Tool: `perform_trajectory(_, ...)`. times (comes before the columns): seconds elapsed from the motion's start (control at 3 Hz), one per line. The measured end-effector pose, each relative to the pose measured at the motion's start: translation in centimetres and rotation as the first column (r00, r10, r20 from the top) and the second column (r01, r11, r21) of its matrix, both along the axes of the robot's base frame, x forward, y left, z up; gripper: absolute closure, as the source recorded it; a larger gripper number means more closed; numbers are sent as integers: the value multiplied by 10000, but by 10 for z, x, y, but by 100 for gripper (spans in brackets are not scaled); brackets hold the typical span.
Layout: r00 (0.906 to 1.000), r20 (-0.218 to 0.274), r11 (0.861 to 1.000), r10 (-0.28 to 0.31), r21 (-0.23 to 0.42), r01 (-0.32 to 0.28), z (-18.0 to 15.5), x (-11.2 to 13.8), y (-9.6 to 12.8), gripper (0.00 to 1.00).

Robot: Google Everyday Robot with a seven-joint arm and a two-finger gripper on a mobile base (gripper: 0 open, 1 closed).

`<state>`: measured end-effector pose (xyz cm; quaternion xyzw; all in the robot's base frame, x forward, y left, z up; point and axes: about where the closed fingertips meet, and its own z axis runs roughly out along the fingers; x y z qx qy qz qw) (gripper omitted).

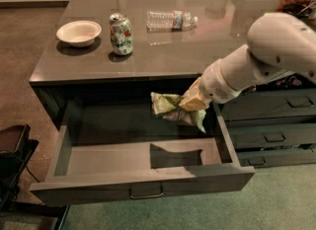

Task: Place green jalapeno chip bag into top drawer

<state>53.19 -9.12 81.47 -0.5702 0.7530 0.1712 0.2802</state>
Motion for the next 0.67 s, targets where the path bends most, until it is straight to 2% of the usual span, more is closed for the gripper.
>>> perform_trajectory(0.33, 9970, 745, 9997, 212, 129, -222, -25, 13, 18, 100)
perform_trajectory(0.67, 9893, 1416, 9972, 353, 600, -442, -46, 30, 26, 100)
